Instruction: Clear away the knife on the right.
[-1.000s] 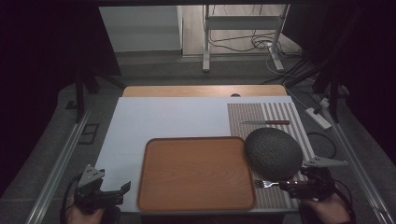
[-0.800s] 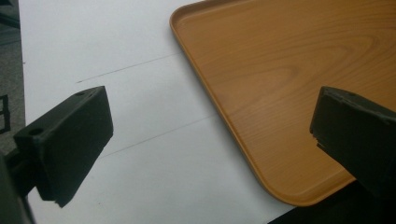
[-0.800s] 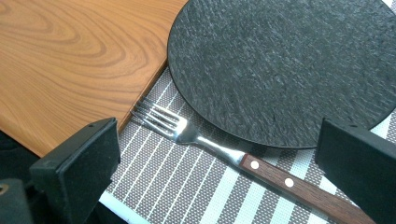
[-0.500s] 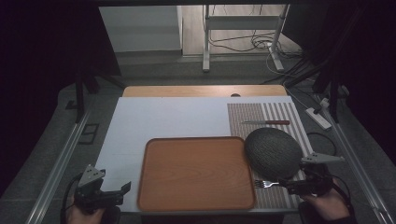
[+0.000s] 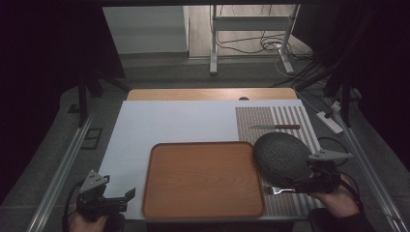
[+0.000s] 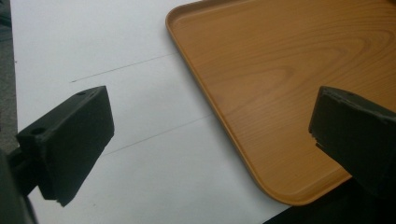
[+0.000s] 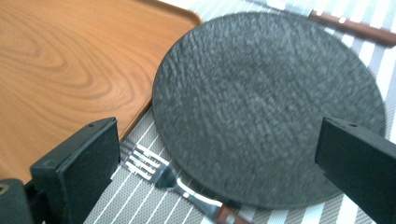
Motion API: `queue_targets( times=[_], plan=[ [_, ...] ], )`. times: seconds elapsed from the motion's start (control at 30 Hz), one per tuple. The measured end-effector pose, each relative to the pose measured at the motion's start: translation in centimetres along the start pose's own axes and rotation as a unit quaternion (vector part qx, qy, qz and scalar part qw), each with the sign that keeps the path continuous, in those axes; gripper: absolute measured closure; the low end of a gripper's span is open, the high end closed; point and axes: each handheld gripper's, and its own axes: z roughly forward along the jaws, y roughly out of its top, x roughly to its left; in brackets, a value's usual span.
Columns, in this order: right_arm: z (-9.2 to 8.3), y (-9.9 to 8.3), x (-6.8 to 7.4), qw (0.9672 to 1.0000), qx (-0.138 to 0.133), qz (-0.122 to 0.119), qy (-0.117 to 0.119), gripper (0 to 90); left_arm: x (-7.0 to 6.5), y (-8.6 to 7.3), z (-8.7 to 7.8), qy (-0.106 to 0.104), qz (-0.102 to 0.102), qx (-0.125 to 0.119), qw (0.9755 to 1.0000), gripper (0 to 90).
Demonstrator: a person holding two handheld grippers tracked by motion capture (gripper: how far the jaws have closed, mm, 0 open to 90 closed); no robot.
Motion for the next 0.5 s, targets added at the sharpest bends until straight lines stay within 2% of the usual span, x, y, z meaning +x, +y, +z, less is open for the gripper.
queue_targets(
  times=[0.27, 0.5],
  plan=[
    [1.3, 1.5, -0.9, 1.0000, 0.003, 0.000, 0.008, 0.6, -0.1, 0.1, 0.1, 0.000, 0.002, 0.003, 1.0000, 1.0],
    [2.1, 2.3, -1.5, 0.9997, 0.007, -0.012, 0.019, 0.5, 0.0, 0.1, 0.1, -0.002, 0.003, 0.003, 1.0000, 1.0]
  ],
)
